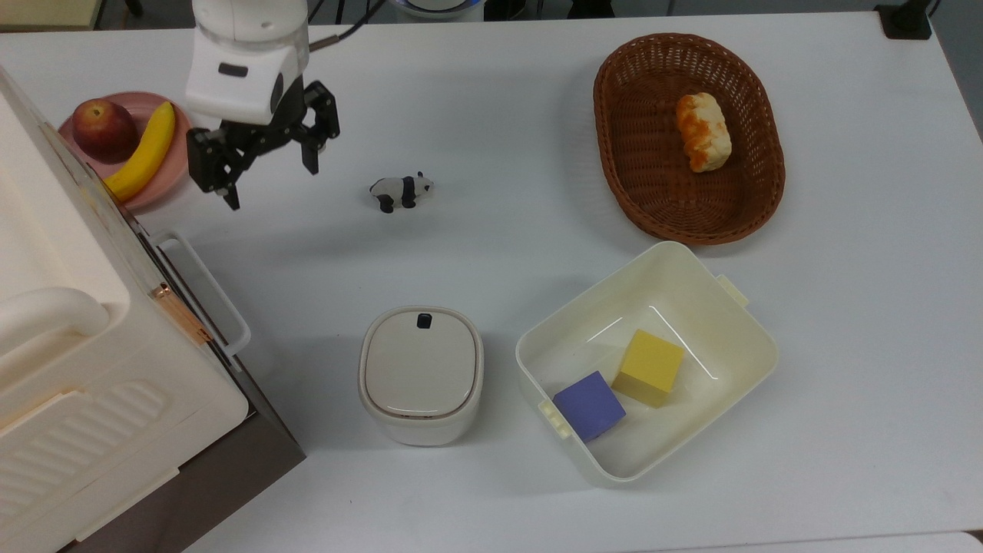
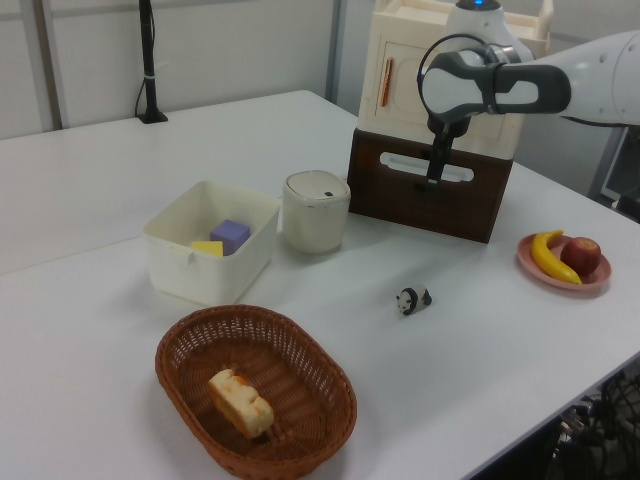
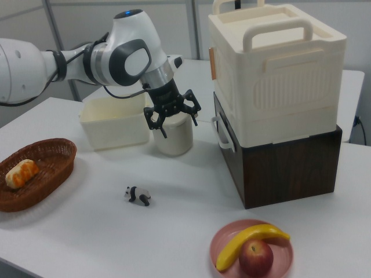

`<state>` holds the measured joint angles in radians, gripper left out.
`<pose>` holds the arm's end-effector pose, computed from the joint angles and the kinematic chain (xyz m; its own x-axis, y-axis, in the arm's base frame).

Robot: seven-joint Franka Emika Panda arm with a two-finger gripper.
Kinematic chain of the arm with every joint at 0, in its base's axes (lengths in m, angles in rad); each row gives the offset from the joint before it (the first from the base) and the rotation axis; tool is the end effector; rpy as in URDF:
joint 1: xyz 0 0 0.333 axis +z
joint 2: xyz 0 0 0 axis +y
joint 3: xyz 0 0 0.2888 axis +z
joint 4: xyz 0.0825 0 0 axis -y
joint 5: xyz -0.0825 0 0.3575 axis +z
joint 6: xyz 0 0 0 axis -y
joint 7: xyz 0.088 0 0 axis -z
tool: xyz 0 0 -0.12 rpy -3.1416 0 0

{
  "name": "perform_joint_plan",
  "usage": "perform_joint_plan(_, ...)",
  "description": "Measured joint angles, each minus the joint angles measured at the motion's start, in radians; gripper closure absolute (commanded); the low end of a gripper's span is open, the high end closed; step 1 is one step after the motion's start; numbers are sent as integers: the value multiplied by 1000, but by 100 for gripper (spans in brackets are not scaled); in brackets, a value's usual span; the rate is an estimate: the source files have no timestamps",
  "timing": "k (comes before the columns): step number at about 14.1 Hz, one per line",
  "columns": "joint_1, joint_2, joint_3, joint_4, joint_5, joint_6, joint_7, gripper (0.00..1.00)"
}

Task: Slide the drawer open
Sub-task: 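Move the open gripper toward the white handle of the wooden drawer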

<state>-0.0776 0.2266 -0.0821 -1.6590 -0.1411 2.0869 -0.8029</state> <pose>0.6124 -0.1035 0.4648 0.7596 0.6499 0.0259 0.6253 -0.7407 0.2456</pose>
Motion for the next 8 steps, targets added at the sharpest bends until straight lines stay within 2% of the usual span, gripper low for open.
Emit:
perform_joint_plan(5, 0, 52, 0, 38, 0, 11, 149, 0)
perform_joint_plan(8, -2, 55, 0, 44, 0, 11, 167, 0)
